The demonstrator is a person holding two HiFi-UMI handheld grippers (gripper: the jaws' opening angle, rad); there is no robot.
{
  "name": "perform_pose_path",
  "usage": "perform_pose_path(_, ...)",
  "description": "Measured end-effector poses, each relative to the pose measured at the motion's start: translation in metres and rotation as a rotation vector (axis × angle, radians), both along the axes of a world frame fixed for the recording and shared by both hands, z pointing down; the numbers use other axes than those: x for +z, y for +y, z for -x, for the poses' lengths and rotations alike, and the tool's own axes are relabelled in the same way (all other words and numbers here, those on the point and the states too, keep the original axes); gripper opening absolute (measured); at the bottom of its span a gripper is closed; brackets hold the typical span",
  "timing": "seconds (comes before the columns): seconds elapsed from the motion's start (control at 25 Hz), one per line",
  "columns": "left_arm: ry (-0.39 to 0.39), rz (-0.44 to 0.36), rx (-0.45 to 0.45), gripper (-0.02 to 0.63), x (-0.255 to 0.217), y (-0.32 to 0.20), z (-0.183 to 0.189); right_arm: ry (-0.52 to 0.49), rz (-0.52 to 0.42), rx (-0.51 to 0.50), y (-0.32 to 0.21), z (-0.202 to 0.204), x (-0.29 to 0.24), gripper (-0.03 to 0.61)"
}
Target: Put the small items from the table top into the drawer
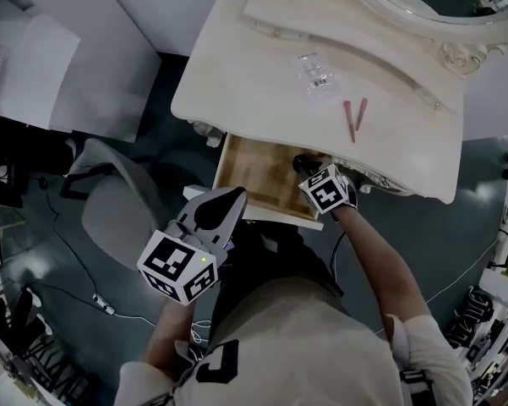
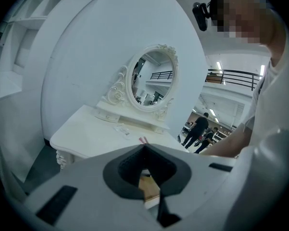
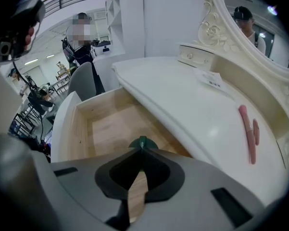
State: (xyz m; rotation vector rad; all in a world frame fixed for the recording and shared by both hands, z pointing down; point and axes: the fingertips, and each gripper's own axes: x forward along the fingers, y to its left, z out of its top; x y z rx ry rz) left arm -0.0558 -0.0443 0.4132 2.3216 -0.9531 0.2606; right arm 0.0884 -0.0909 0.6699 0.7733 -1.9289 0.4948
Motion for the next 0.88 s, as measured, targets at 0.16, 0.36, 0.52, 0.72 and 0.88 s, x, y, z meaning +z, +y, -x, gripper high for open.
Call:
perform_pose_path(0.16,-0.003,0.013,-0.007,0.055,0.004,0.001,0.003,0.016,0.01,0.009,-0.001,-0.001,0.007,0.029)
perform_pose_path(0.36,-0.003,0.024,-0.016,0.055,0.008,0.001,0.005,0.045,0.033,0.014,0.002,-0.005,0.018,0.029)
perform_pose_path(0.52,-0.003,0.031,-0.019,0.055,0.012,0.003,0.008,0.059,0.038,0.022,0.004,-0.007,0.023,0.029)
perform_pose_path(0.72,0.005,0.049,-0.012,0.055,0.018,0.004,0.01,0.086,0.027,0.033,0.005,-0.01,0.028,0.029)
perform_pose_path(0.88,0.01,0.053,0.003,0.055,0.022,0.001,0.007,0.102,0.008,0.032,0.003,-0.011,0.03,0.029)
